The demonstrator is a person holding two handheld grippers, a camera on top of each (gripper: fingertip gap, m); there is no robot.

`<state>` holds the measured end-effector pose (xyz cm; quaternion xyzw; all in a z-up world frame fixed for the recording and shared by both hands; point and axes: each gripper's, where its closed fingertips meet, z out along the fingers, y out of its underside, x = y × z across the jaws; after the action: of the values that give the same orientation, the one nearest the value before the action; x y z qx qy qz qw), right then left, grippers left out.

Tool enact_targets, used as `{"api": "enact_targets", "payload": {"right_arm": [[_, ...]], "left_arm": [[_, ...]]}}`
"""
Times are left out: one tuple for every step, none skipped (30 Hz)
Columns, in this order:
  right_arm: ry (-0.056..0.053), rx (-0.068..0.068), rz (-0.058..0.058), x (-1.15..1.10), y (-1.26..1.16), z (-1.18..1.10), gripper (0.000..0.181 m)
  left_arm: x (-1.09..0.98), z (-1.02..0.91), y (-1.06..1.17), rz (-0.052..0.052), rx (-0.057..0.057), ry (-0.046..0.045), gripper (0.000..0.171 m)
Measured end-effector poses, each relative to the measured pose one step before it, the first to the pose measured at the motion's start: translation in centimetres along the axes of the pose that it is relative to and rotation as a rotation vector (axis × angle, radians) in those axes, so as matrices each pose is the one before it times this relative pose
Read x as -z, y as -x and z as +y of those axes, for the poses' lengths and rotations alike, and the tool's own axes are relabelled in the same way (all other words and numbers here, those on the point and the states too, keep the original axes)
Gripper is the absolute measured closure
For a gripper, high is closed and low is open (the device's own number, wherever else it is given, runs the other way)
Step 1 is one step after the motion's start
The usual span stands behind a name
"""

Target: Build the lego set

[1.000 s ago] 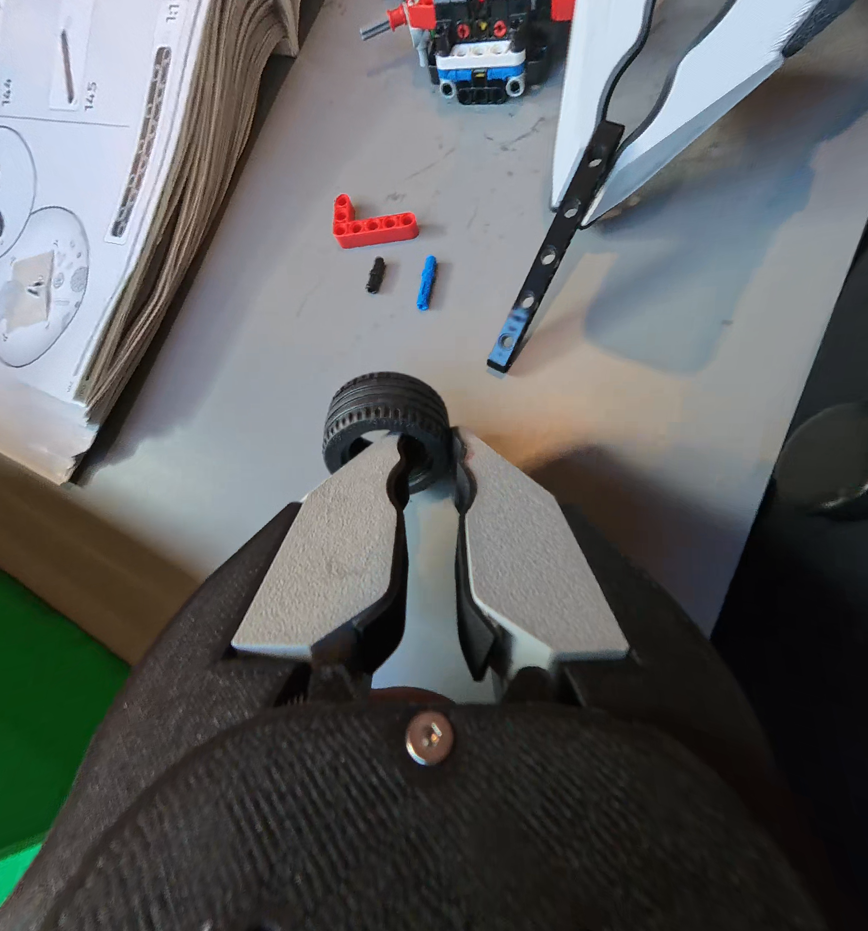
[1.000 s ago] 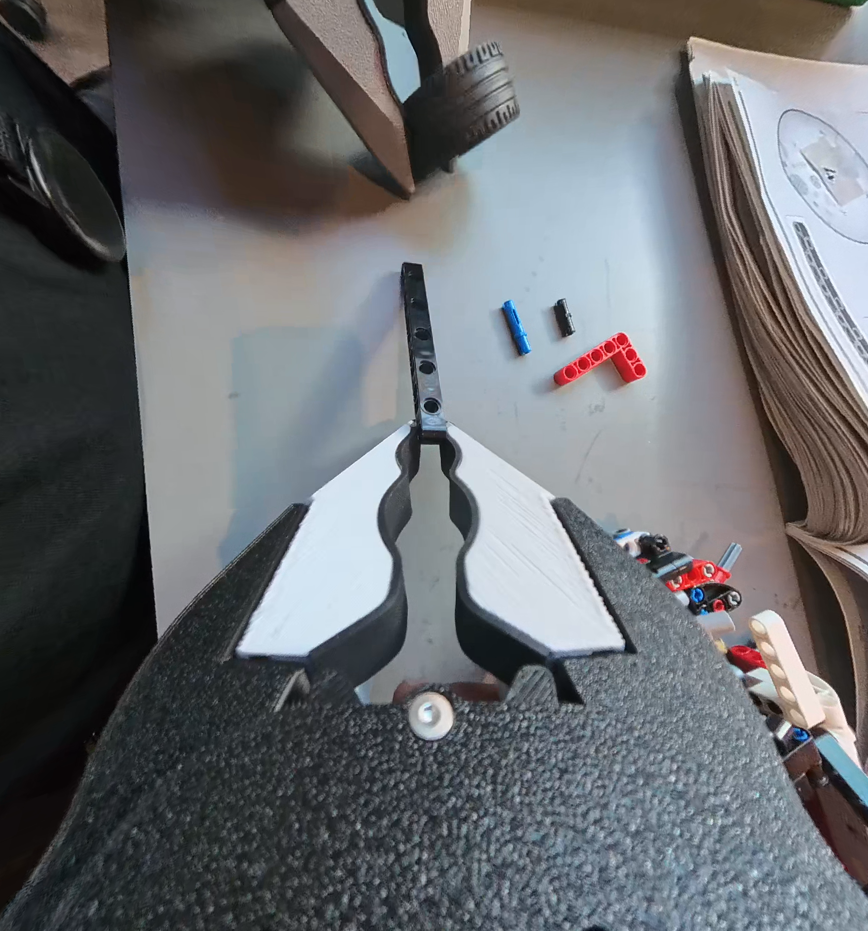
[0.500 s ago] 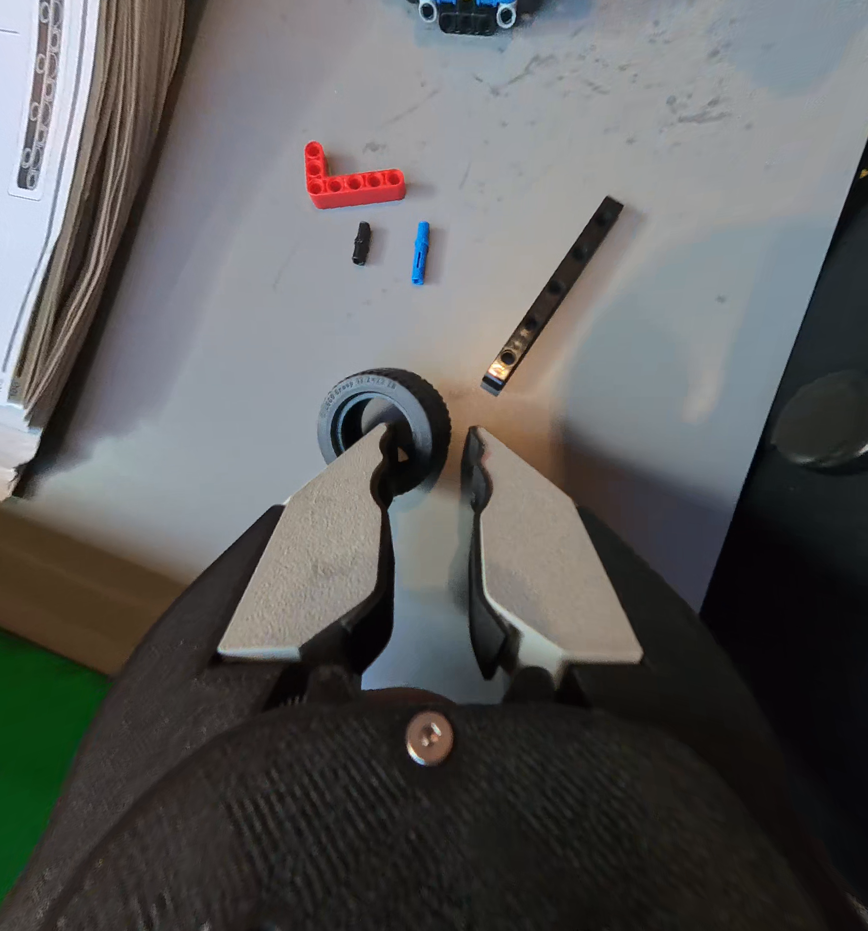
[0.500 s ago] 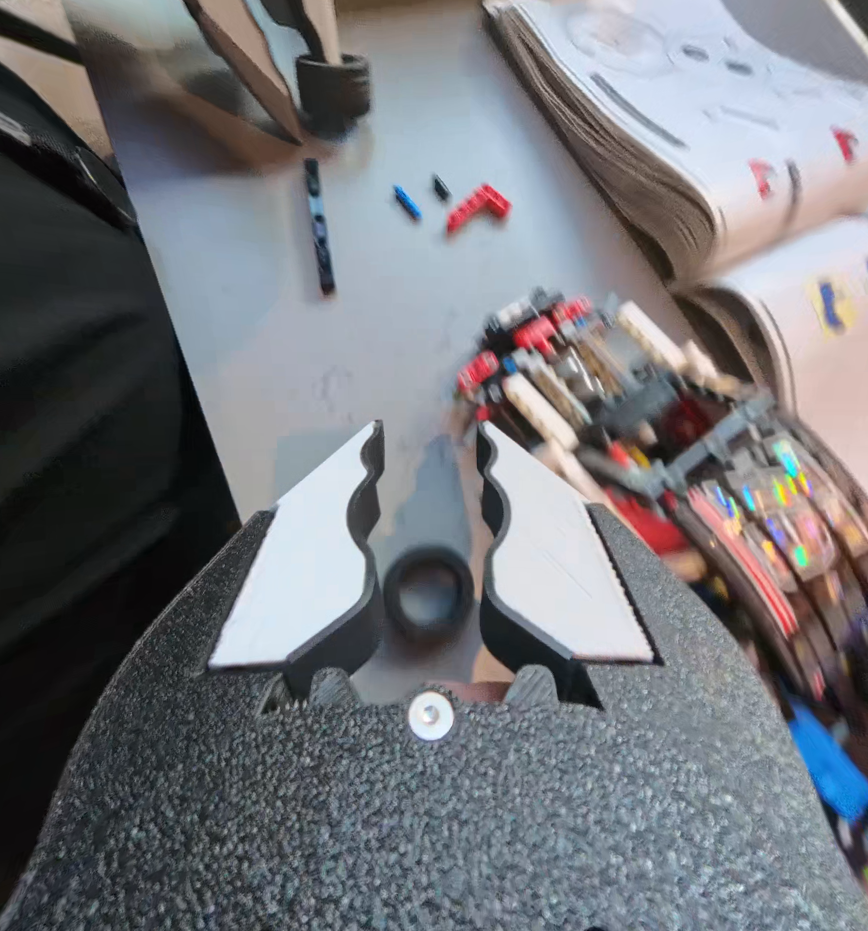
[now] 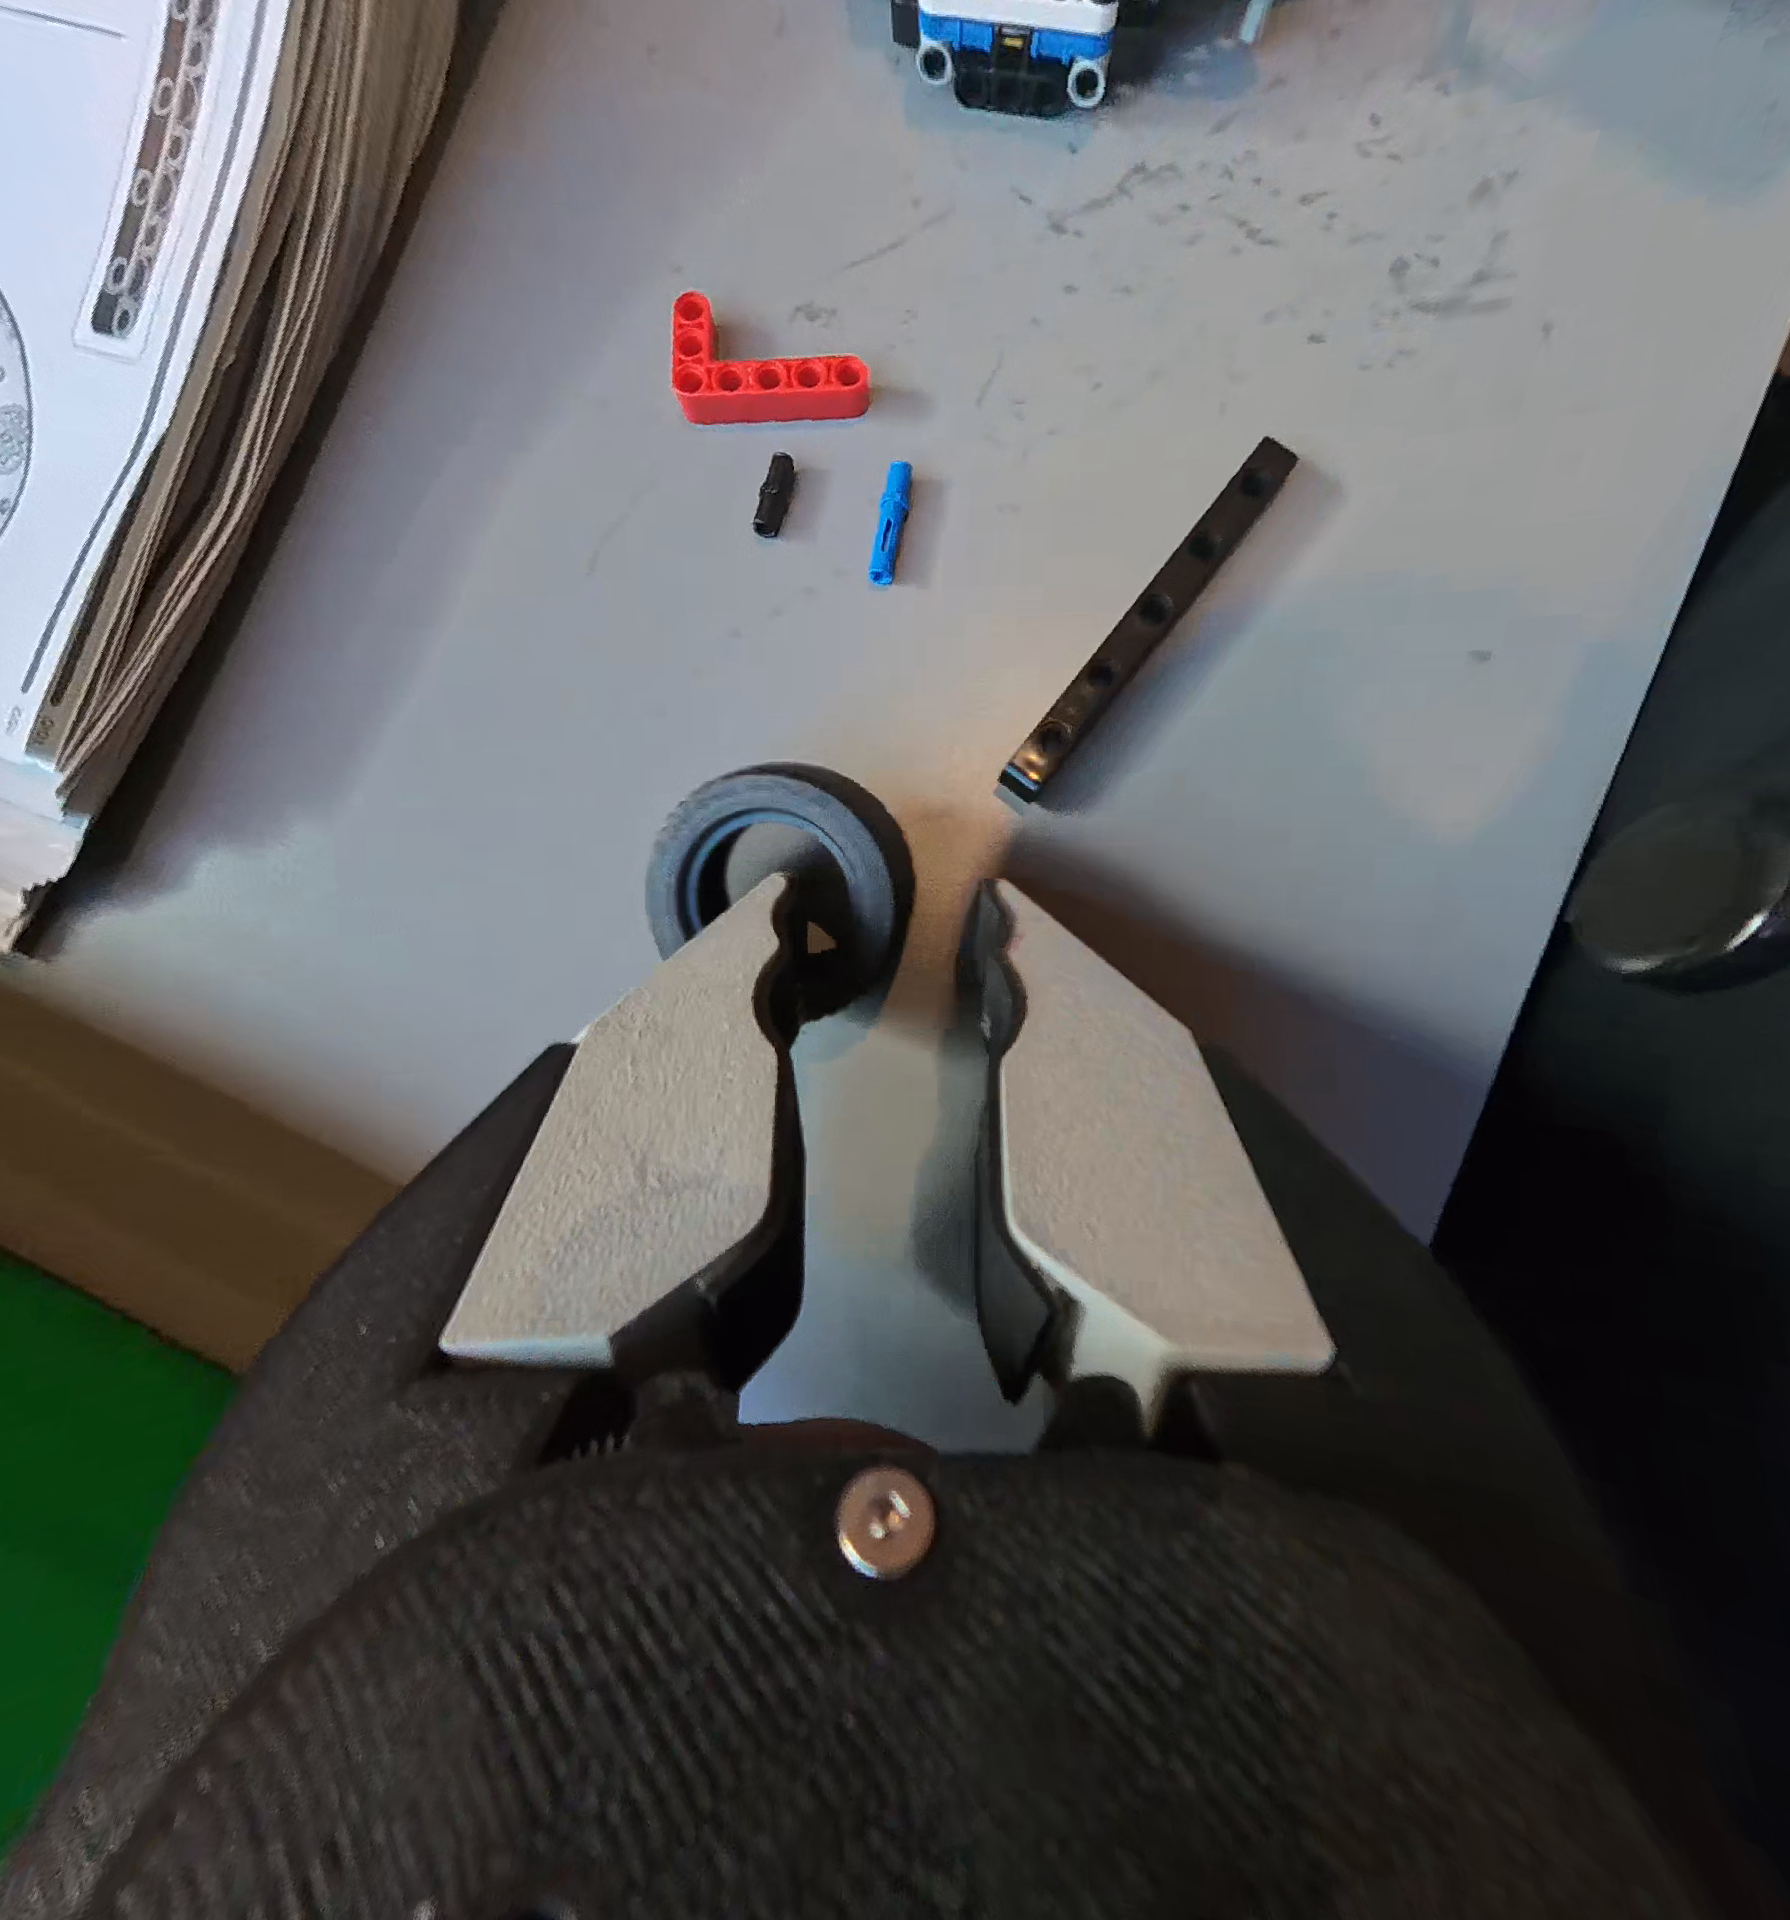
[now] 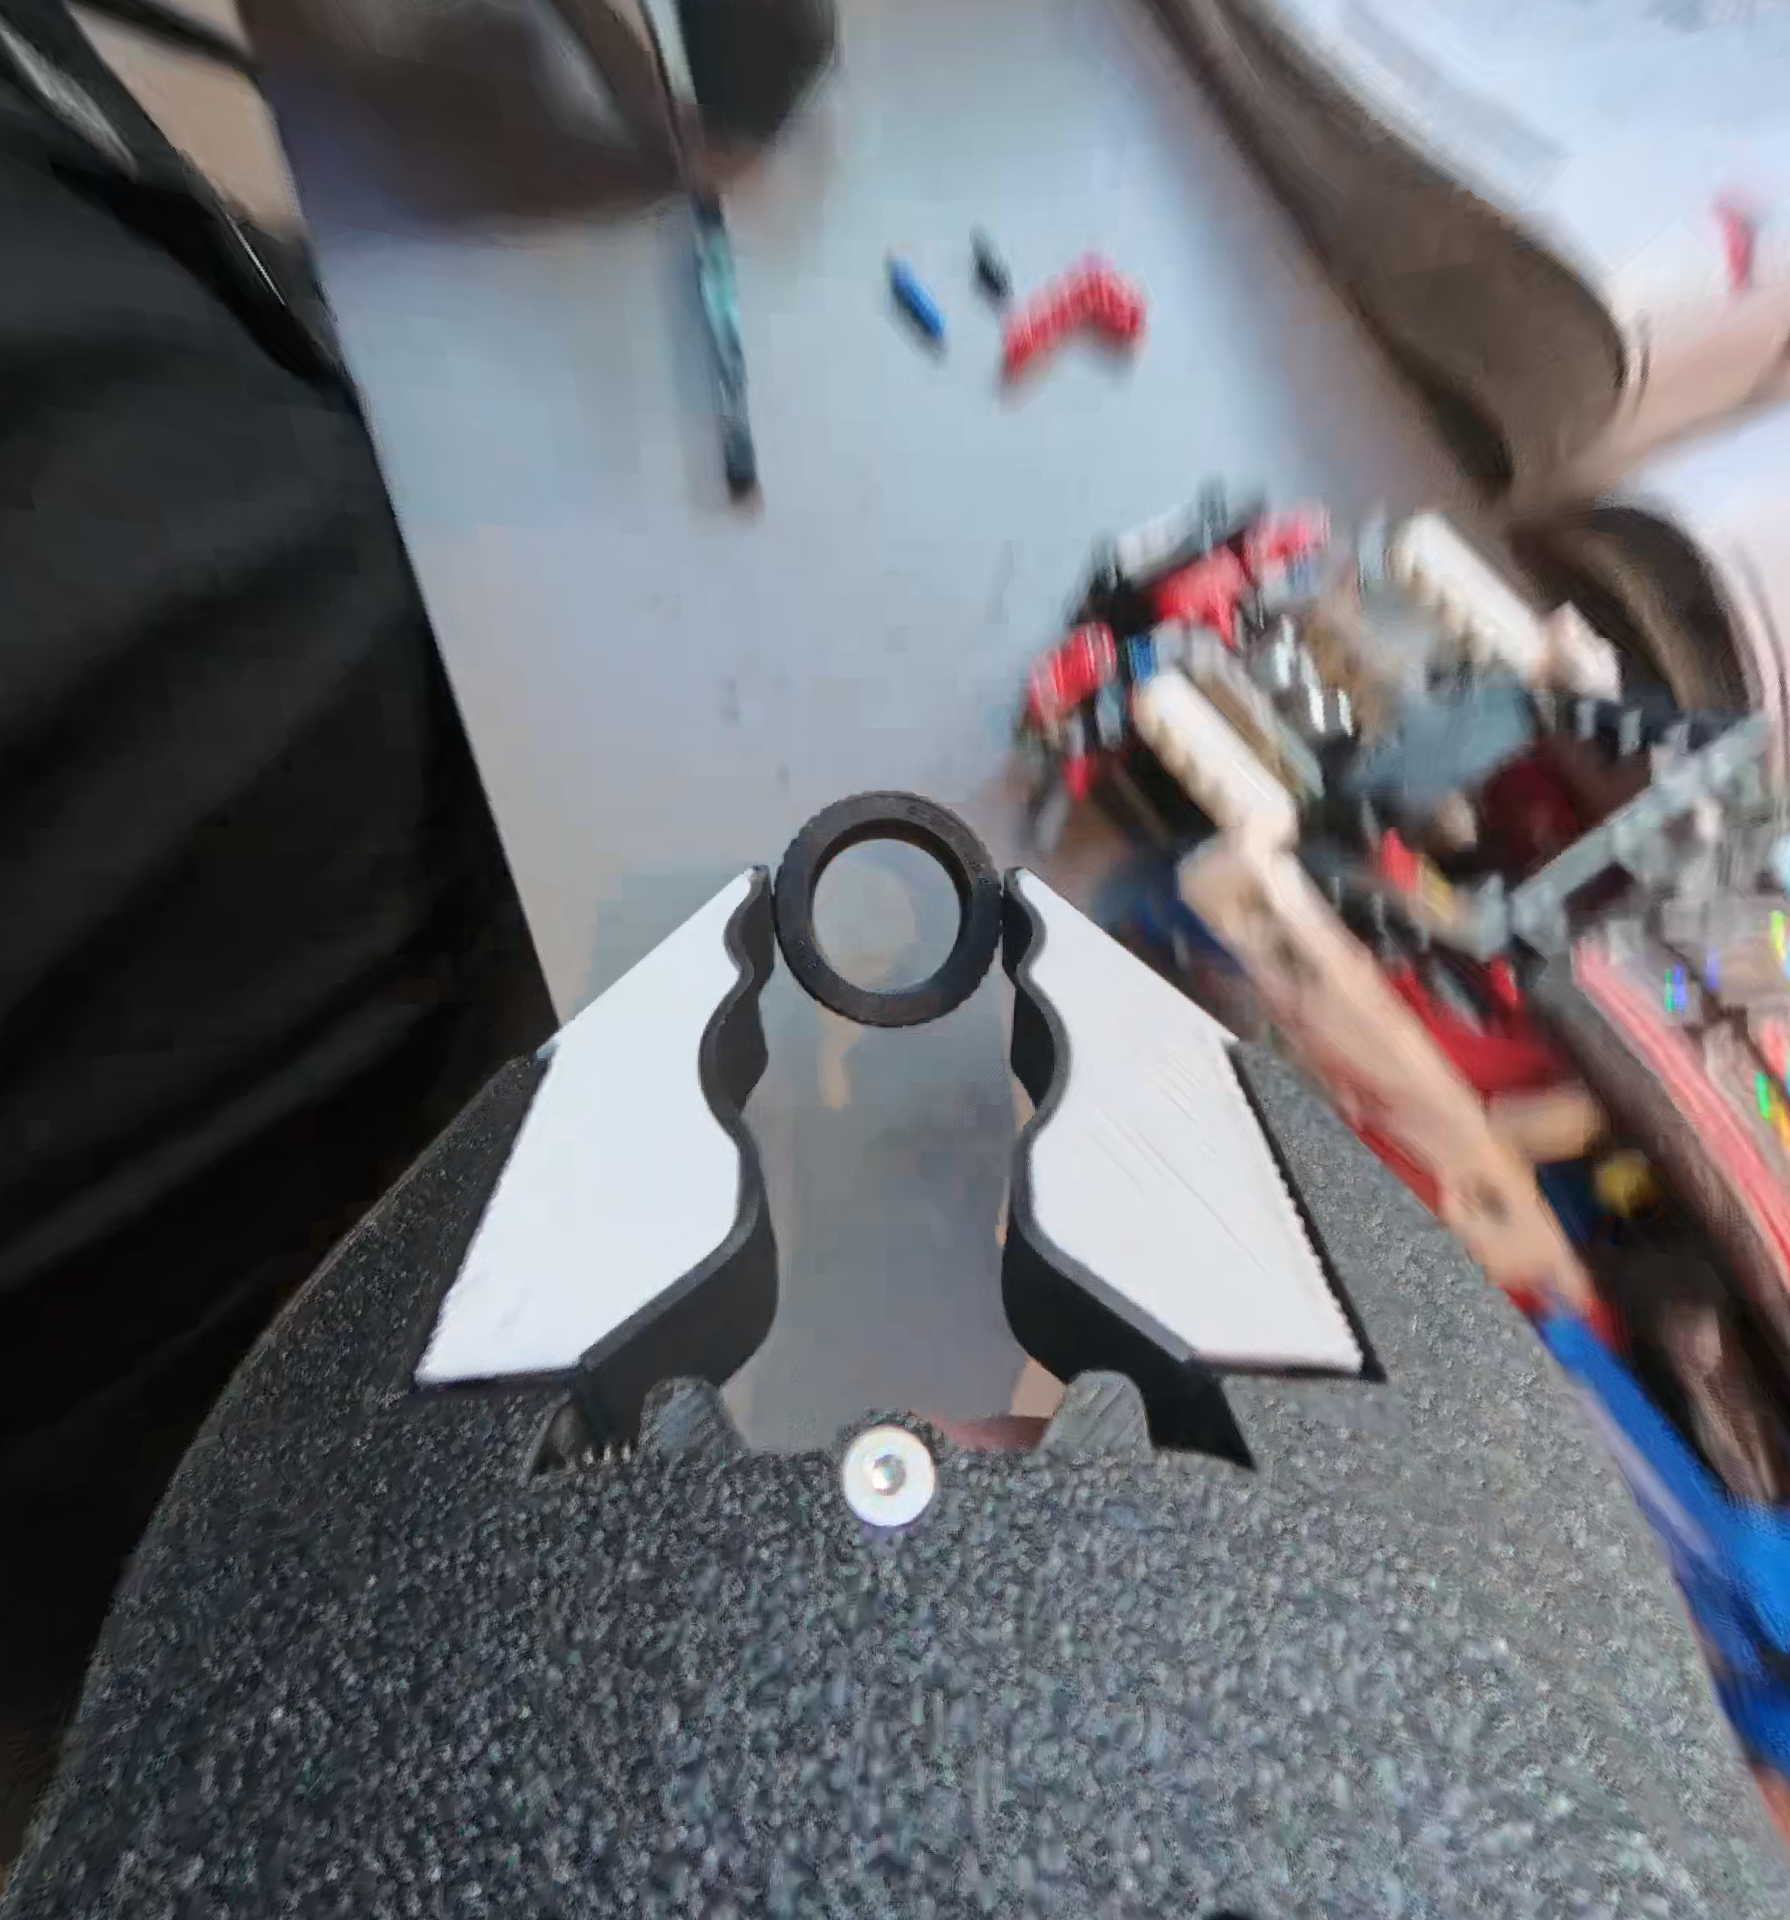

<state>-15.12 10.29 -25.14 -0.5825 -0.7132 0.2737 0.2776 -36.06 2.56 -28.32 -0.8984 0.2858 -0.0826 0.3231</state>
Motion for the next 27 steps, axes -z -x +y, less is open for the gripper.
{"api": "enact_targets", "payload": {"right_arm": [[-0.0746,-0.0076,-0.0412,-0.576,0.464,-2.296,0.137],[-0.0511,-0.0038,-0.0374,-0.977,0.245,-2.101,0.137],[-0.0201,0.0091,-0.0204,-1.308,-0.152,-1.753,0.137],[0.0042,0.015,0.0017,-1.484,-0.621,-1.421,0.137],[0.0259,0.0165,0.0117,-1.558,-0.903,-1.08,0.137],[0.0318,0.0248,0.0183,-1.506,-1.072,-0.928,0.137],[0.0301,0.0315,0.0215,-1.455,-1.127,-0.88,0.137],[0.0304,0.0317,0.0026,-1.437,-0.795,-0.8,0.137],[0.0298,0.0262,-0.0224,-1.415,-0.346,-0.753,0.137],[0.0256,0.03,-0.0377,-1.355,0.006,-0.763,0.137],[0.0139,0.0428,-0.0297,-1.279,0.006,-0.809,0.137],[0.0194,0.0401,-0.0147,-1.209,-0.219,-0.531,0.137],[0.0384,0.0362,-0.0275,-1.137,-0.022,-0.121,0.137],[0.0325,0.0437,-0.0292,-0.977,0.084,-0.077,0.137],[0.0231,0.0374,-0.012,-0.843,-0.207,-0.13,0.137],[0.0252,0.0206,-0.0172,-0.711,-0.14,-0.058,0.137],[0.0221,0.0147,-0.0258,-0.57,0.032,-0.046,0.137],[0.0125,0.0127,-0.0099,-0.392,-0.157,-0.083,0.136],[0.0081,0.0053,-0.0076,-0.221,-0.115,-0.055,0.134],[0.0066,-0.001,-0.013,-0.073,0.041,0.024,0.131],[0.0019,-0.0058,0.001,0.09,-0.074,0.07,0.128],[-0.0006,-0.01,0.0143,0.301,-0.177,0.165,0.126],[-0.0055,-0.0145,0.012,0.515,-0.059,0.217,0.126],[-0.014,-0.0187,0.0085,0.696,0.056,0.259,0.126],[-0.0176,-0.0252,0.0109,0.813,0.071,0.324,0.127],[-0.0161,-0.0282,0.0136,0.865,0.085,0.424,0.129],[-0.0132,-0.0241,0.0142,0.887,0.159,0.513,0.13]], "left_arm": [[0.01,0.063,-0.004,-0.0049,0.0144,-0.01435,0.139],[0.001,-0.015,0.1,-0.0096,0.0108,-0.01678,0.139],[-0.022,-0.042,0.061,-0.0059,0.0089,-0.0158,0.139],[-0.017,-0.072,0.026,-0.0024,0.0087,-0.01362,0.138],[0.036,-0.066,-0.002,0.0,0.0065,-0.00966,0.137],[0.093,-0.041,0.029,-0.0029,0.0029,-0.0059,0.135],[0.175,-0.039,0.134,-0.0117,-0.0009,-0.00714,0.134],[0.241,-0.027,0.102,-0.0107,-0.0037,-0.01049,0.134],[0.239,0.032,-0.011,-0.0028,-0.002,-0.0095,0.135],[0.186,0.082,0.041,-0.0036,0.0018,-0.00686,0.136],[0.09,0.051,0.231,-0.0123,0.004,-0.00609,0.136],[0.036,-0.047,0.315,-0.016,0.0054,-0.00866,0.136],[0.028,-0.009,0.225,-0.0114,0.0077,-0.00427,0.136],[0.029,0.005,0.108,-0.0055,0.0076,-0.00217,0.136],[0.01,0.037,0.081,-0.0073,0.0023,-0.00544,0.136],[-0.048,0.029,0.055,-0.008,-0.0057,-0.00713,0.136],[-0.129,0.033,0.143,-0.0143,-0.0104,-0.00306,0.137],[-0.186,0.04,0.351,-0.0261,-0.0118,0.00512,0.139],[-0.181,0.015,0.49,-0.0319,-0.0113,0.00812,0.145],[-0.192,0.011,0.493,-0.0307,-0.0134,0.00923,0.148],[-0.227,0.013,0.403,-0.0252,-0.0156,0.01138,0.148],[-0.248,-0.125,0.0,-0.002,-0.0225,0.00588,0.145],[-0.152,-0.413,-0.447,0.0191,-0.0261,-0.00895,0.141],[-0.083,-0.484,-0.54,0.0219,-0.0171,-0.01215,0.137],[-0.048,-0.444,-0.43,0.0189,0.0008,-0.01203,0.136],[-0.012,-0.267,-0.304,0.0177,0.0089,-0.00761,0.137],[0.062,-0.049,0.0,0.0022,0.0085,0.00121,0.137]]}}
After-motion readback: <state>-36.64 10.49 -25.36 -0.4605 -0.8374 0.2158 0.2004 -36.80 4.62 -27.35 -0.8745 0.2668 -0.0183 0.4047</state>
